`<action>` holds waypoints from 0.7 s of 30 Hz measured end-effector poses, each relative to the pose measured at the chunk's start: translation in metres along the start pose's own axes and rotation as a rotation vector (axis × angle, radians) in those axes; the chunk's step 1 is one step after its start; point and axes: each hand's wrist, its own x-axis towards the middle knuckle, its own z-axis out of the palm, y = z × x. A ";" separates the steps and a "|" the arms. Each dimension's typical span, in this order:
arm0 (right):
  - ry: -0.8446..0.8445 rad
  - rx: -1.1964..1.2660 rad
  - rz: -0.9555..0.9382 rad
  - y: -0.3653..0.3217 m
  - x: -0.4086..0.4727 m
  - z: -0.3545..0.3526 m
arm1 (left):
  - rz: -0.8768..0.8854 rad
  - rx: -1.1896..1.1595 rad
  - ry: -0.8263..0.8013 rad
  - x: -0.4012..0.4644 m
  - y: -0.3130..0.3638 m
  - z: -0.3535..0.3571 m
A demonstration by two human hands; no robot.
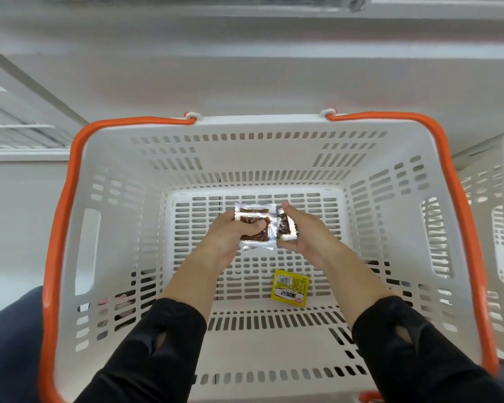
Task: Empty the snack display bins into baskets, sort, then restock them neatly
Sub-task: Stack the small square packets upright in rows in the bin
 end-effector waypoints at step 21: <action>0.428 -0.046 -0.008 0.027 0.005 -0.058 | 0.420 1.570 -0.224 0.000 -0.079 0.032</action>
